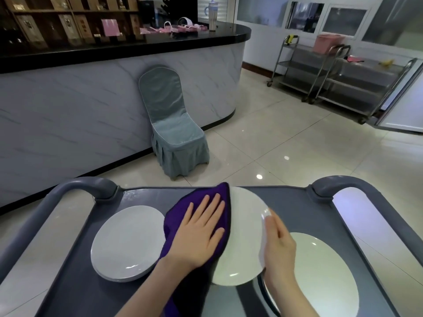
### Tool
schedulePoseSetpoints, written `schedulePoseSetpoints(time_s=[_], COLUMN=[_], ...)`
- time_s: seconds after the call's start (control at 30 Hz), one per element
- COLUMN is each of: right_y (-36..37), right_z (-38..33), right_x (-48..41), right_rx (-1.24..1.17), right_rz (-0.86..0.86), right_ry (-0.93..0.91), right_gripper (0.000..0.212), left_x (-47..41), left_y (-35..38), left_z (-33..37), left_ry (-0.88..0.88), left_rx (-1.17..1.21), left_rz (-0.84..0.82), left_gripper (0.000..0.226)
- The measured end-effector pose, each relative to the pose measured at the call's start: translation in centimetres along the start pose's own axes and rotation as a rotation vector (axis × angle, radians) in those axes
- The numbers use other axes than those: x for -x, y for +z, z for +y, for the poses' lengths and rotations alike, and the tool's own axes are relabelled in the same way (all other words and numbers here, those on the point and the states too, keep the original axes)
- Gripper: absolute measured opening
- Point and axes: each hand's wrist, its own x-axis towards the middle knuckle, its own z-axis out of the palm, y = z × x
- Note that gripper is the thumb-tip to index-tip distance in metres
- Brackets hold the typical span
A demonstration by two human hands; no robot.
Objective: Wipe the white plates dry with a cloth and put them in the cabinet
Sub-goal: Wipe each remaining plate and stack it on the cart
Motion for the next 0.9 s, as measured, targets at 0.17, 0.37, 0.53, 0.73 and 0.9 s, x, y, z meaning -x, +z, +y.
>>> schedulePoseSetpoints(time_s=[0.17,0.37,0.53,0.73,0.9], right_y=[-0.7,0.3,0.2,-0.9,-1.9], right_z=[-0.5,1.5,-0.4,-3.8,-5.8], right_x=[-1.2,1.6,1.8,-0.5,-1.9], right_rx=[-0.047,0.022,0.199,0.493,0.476], right_rz=[0.068,-0.14,-0.387,-0.651,-0.585], right_ry=[0.017,0.074,-0.08,-0.362,-0.402], right_gripper=[0.033,0.027,0.036,0.035,0.04], left_x=[3.3,0.7,-2.3,-2.4,-0.5], left_y=[1.1,1.2,-2.6,-5.7,-4.4], left_z=[1.9,4.1,1.1,0.4,0.1], left_ry=[0.119,0.166,0.028,-0.015,-0.261], left_rx=[0.066,0.085,0.142,0.565,0.997], left_rz=[0.009,0.069,0.141,0.116,0.234], left_gripper=[0.06,0.062,0.055,0.021,0.011])
